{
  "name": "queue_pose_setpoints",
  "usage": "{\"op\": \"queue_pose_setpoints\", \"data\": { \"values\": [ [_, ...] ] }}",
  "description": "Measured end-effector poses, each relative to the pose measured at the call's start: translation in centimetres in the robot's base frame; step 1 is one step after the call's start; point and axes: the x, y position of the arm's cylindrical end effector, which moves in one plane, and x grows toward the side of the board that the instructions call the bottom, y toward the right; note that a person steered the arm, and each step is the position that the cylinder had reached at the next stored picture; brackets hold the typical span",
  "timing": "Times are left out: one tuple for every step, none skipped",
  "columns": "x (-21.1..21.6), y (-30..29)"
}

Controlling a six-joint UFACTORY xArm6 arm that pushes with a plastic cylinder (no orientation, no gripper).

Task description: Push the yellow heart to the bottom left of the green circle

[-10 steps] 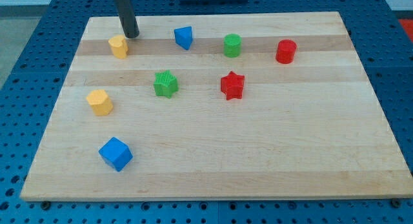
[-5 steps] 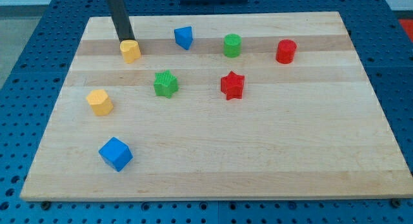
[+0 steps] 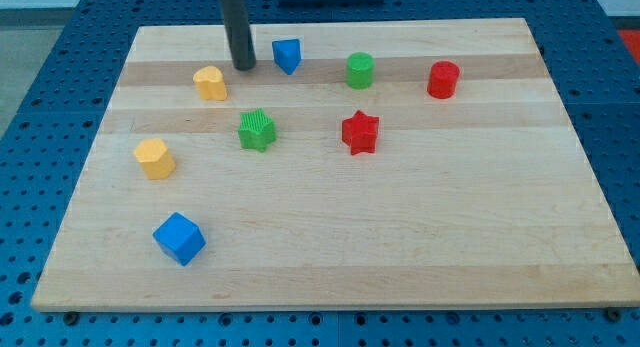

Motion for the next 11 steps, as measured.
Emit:
{"op": "queue_pose_setpoints", "data": {
  "values": [
    [0.8,-2.7],
    [3.7,-2.6],
    [6.0,-1.4],
    [6.1,-4.1],
    [7.0,-4.4],
    [8.3,-4.3],
    [9.9,-6.0],
    [10.6,-5.0],
    [10.5,-0.5],
    [9.9,5.0],
    [9.6,5.8]
  ]
}}
